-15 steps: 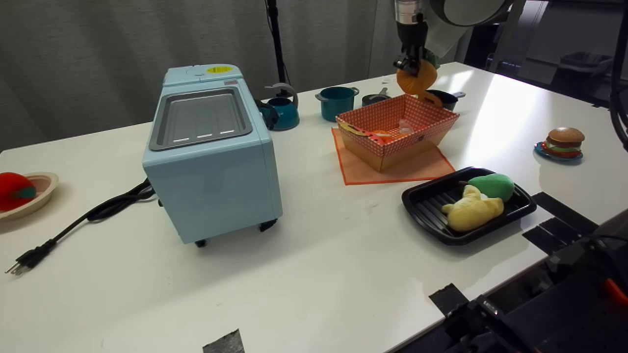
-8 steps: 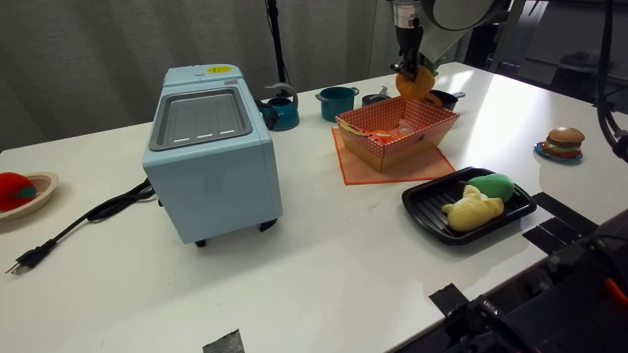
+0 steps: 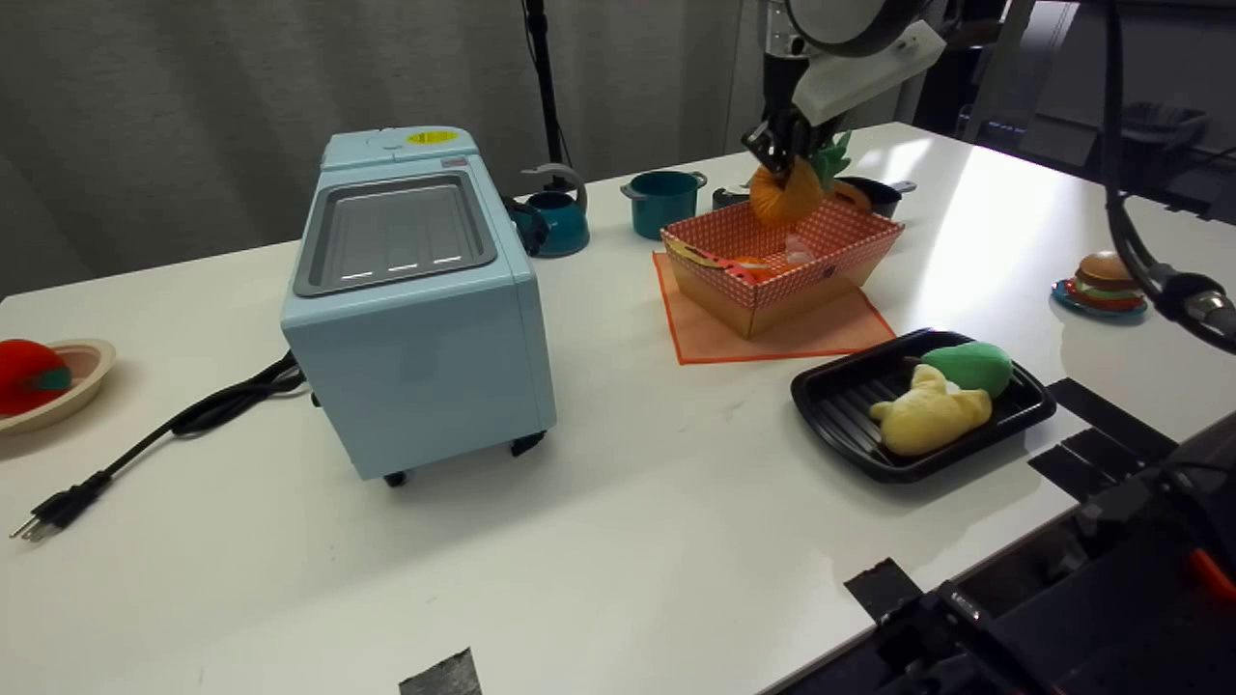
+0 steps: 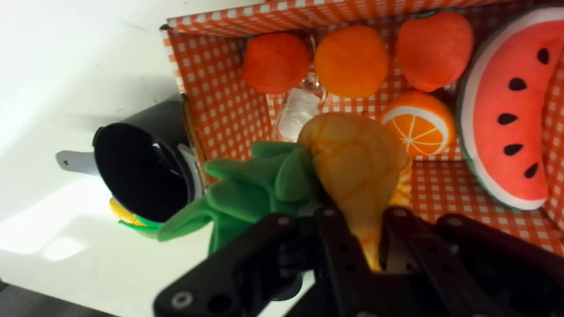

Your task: Pick the stuffed pineapple and put it in the basket

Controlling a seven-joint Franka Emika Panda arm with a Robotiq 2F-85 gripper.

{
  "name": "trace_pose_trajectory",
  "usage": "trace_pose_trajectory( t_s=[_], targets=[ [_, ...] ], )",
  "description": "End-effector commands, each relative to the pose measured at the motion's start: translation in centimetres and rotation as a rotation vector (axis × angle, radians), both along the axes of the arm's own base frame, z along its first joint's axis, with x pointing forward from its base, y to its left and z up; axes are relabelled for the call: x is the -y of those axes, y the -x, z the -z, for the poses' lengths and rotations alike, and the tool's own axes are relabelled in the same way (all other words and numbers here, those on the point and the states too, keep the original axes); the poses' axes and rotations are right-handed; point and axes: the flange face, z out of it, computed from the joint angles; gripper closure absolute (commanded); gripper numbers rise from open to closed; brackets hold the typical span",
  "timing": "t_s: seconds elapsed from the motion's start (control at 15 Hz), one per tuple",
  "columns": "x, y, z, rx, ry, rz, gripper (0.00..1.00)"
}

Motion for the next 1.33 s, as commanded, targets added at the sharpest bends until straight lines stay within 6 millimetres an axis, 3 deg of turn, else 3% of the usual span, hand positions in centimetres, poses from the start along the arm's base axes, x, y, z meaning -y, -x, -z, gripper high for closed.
trace_pose_trajectory(
  t_s=[0.0, 0.13, 0.2, 0.33, 0.73, 0.87, 1.27],
  targets=[
    [0.1, -1.0, -0.4, -0.007, -0.109, 0.014, 0.96],
    [0.1, -1.1, -0.6, -0.015, -0.142, 0.021, 0.96],
    [0.1, -1.2, -0.8, -0.015, -0.148, 0.024, 0.58],
    [0.2, -1.3, -1.1, -0.011, -0.162, 0.028, 0.52],
    [-0.3, -1.2, -2.0, -0.005, -0.173, 0.010, 0.05],
    [-0.7, -1.0, -2.4, -0.006, -0.170, -0.006, 0.00],
    [-2.6, 0.4, -4.2, 0.000, -0.148, -0.056, 0.00]
  ],
)
